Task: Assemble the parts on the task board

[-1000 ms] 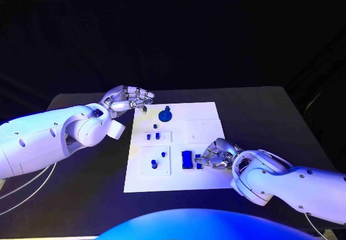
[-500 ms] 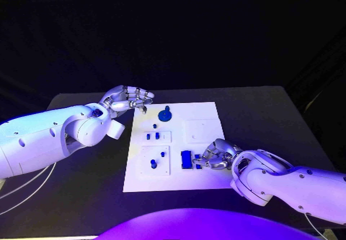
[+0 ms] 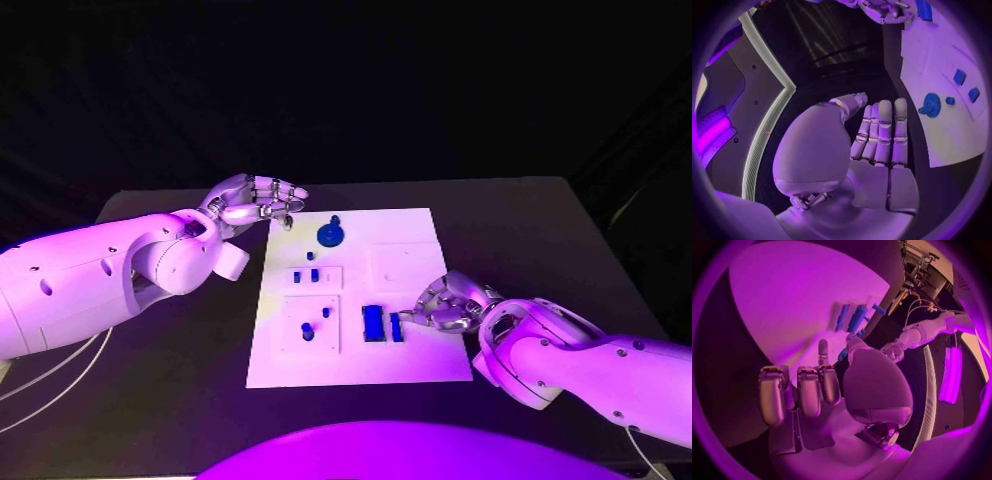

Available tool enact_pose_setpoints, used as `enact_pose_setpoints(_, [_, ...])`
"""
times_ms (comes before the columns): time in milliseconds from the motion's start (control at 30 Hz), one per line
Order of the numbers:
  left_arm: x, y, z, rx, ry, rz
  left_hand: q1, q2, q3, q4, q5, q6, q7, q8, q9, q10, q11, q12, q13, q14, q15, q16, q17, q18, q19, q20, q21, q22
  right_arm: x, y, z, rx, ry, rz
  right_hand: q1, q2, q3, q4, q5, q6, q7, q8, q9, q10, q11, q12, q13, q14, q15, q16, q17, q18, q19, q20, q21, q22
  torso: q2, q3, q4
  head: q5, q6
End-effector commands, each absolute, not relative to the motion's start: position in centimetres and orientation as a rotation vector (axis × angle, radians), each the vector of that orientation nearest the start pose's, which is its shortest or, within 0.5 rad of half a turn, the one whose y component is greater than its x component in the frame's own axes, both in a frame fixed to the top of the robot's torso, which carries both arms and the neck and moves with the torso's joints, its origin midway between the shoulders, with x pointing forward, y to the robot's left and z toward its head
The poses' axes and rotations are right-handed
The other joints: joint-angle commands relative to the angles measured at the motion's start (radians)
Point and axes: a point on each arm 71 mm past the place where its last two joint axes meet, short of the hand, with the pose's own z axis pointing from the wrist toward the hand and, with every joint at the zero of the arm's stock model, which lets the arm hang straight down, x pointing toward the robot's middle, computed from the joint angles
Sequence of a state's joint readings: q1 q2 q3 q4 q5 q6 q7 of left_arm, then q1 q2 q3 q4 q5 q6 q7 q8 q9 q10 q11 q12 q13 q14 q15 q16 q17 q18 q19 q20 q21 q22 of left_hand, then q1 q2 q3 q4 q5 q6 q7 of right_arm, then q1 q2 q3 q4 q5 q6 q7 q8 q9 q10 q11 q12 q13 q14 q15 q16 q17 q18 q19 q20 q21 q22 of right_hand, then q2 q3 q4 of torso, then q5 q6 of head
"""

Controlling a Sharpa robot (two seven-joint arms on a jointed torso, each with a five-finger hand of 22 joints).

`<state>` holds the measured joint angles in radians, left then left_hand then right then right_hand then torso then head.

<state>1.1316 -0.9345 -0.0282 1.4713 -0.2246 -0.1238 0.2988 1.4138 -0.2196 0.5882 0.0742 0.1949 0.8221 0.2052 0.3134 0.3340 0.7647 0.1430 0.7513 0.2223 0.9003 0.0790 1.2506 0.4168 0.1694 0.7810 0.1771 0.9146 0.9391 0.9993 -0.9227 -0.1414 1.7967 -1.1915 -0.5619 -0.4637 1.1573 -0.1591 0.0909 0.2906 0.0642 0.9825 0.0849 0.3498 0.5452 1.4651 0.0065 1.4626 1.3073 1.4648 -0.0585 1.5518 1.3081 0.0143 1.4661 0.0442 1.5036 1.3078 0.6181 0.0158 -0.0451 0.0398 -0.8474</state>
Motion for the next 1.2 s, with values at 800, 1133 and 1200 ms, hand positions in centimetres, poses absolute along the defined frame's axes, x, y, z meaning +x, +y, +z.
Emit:
enact_pose_setpoints(800, [52.1, 27.2, -23.0, -1.179, 1.298, -1.383, -0.422, 0.220, -0.588, -0.074, -0.195, -0.822, -0.205, -0.313, -0.334, -0.765, -0.143, -0.751, -0.222, -0.900, -0.079, -1.251, -0.417, -0.169, -0.781, -0.177, -0.915, -0.939, 51.7, -24.5, -25.3, 0.940, 1.496, 1.024, -0.120, 0.159, -0.091, -0.291, -0.064, -0.982, -0.085, -0.350, -0.545, -1.465, -0.006, -1.463, -1.307, -1.465, 0.058, -1.552, -1.308, -0.014, -1.466, -0.044, -1.504, -1.308, -0.041, -0.0106, -0.0043, -0.001, 0.121])
enact_pose_setpoints(1133, [50.5, 24.6, -23.1, -1.190, 1.274, -1.336, -1.414, 0.220, -0.588, -0.074, -0.195, -0.822, -0.205, -0.313, -0.334, -0.765, -0.143, -0.751, -0.222, -0.900, -0.079, -1.251, -0.417, -0.169, -0.781, -0.177, -0.915, -0.939, 49.4, -21.9, -24.2, 1.059, 1.365, 1.139, -1.157, 0.159, -0.091, -0.291, -0.064, -0.982, -0.085, -0.350, -0.545, -1.465, -0.006, -1.463, -1.307, -1.465, 0.058, -1.552, -1.308, -0.014, -1.466, -0.044, -1.504, -1.308, -0.060, -0.0137, 0.0246, -0.024, 0.195])
enact_pose_setpoints(1200, [50.0, 23.7, -23.0, -1.193, 1.265, -1.320, -1.414, 0.220, -0.588, -0.074, -0.195, -0.822, -0.205, -0.313, -0.334, -0.765, -0.143, -0.751, -0.222, -0.900, -0.079, -1.251, -0.417, -0.169, -0.781, -0.177, -0.915, -0.939, 48.6, -21.2, -23.8, 1.098, 1.324, 1.168, -1.157, 0.159, -0.091, -0.291, -0.064, -0.982, -0.085, -0.350, -0.545, -1.465, -0.006, -1.463, -1.307, -1.465, 0.058, -1.552, -1.308, -0.014, -1.466, -0.044, -1.504, -1.308, -0.065, -0.0144, 0.0317, -0.029, 0.213])
